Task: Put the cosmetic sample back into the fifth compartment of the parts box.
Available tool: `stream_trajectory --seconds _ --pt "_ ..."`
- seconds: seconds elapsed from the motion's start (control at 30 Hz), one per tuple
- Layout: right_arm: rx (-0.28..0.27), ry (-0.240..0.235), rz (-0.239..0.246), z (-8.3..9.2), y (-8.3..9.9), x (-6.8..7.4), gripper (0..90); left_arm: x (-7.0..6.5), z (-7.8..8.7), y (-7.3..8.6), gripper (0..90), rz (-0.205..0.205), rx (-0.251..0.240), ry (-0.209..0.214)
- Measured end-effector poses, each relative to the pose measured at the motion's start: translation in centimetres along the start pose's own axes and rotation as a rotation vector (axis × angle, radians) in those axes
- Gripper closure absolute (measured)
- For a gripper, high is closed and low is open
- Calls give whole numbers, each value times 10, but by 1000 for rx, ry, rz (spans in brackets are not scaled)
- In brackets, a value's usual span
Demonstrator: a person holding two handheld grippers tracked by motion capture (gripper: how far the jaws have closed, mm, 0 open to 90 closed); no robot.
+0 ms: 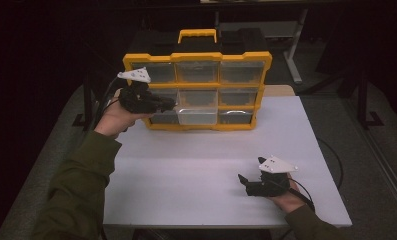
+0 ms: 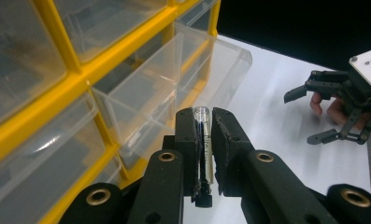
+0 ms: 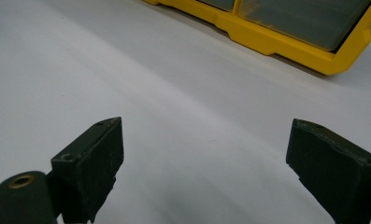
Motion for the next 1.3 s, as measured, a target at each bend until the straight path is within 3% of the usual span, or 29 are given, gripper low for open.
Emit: stream_trajectory --seconds 0.33,0.73,1.3 --pt "-1 -2 3 0 0 -1 104 4 -10 -16 807 -16 19 -25" --pt "-1 -4 2 0 0 -1 105 11 -31 -26 807 -5 38 -33" --pt "0 -7 5 1 0 -1 105 -1 -68 -25 806 -20 85 -29"
Point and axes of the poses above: each handheld gripper's, and its own axes: z roughly backward along the jaws, y roughly out of its underside, x roughly to its left, the point moved 4 cm from there along -z, roughly forward along the jaws, and after that the axes turned 8 degrees about -y, right-handed, at the moved point
